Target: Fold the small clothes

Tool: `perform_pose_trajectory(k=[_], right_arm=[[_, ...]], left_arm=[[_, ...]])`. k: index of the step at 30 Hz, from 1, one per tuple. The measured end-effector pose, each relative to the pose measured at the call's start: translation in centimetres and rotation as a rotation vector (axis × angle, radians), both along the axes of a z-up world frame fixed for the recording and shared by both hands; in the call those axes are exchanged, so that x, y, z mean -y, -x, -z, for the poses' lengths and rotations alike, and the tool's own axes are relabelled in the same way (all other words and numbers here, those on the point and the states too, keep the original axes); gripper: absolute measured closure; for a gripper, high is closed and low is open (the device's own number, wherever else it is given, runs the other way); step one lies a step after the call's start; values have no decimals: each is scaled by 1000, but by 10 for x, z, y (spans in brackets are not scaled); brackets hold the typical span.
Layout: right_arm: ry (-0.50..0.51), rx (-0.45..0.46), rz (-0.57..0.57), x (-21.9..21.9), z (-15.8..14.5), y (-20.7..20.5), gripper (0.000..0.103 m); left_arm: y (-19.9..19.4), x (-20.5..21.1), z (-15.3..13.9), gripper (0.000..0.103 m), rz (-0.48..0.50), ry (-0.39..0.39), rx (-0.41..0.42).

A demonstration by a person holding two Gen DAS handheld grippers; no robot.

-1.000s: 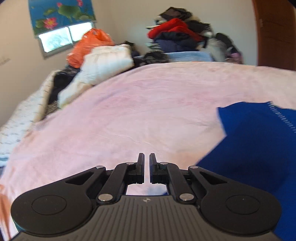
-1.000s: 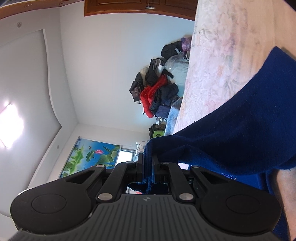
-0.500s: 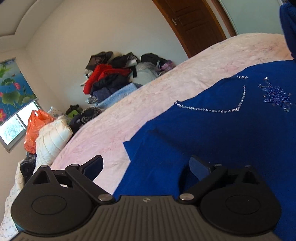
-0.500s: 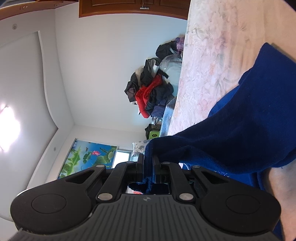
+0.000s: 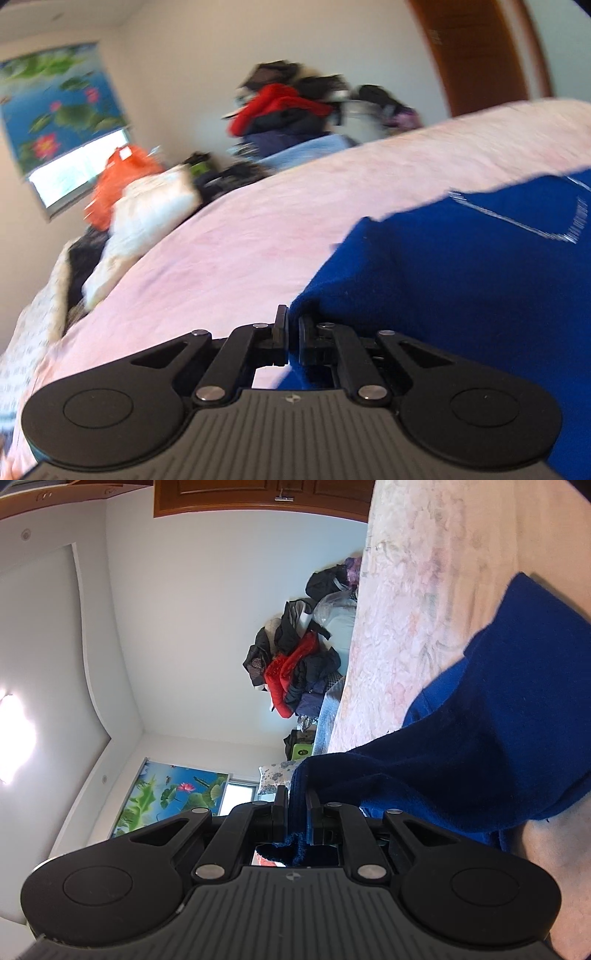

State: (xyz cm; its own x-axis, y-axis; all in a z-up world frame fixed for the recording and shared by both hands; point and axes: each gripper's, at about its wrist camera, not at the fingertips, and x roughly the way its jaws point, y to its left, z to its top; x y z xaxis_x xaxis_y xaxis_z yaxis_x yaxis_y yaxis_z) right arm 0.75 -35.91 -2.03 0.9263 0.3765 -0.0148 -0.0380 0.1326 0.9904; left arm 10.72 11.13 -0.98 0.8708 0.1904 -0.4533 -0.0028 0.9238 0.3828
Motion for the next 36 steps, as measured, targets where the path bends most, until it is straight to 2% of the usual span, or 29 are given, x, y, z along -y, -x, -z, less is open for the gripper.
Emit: perform_pose_trajectory(k=[3,7,10,13,16,17,19,21,22,24,27,33,36], right_arm=[[11,15,9,3,-8,2,88],[19,31,23,7,-16,4,88],[14,42,33,7,-21,4,88],[17,49,37,3,-28,3,88],[26,65,33,-1,-37,-2,88],[30,75,30,-3,-41,-4,88],[42,98,21,-8,-50,-10,88],[59,114,0,-17,-57,-20,88],[67,119,-13,-22,-59,-25,88],[75,120,-43,-33,-61,-37,88],[67,108,-86,-52,-58,-57,88],[50,57,-171,-93,-43,-93,88],[49,26,-208,-113,-33,-106,88]], left_arm=[[-8,-46,-8,99,-151,35,13],[-19,-102,-2,98,-292,109,-58],[-20,-104,15,97,-281,64,-99],[-15,-87,23,96,-254,-17,-83],[-13,-78,17,94,-252,-30,-64],[-14,-79,14,92,-258,-19,-65],[-14,-83,9,72,-291,11,-77],[-15,-92,4,8,-341,24,-67],[-13,-96,1,0,-366,9,-37],[-6,-97,-4,0,-377,-52,12],[1,-93,-10,0,-360,-122,29],[17,-84,-23,0,-311,-105,49],[14,-86,-23,0,-302,-74,-5]])
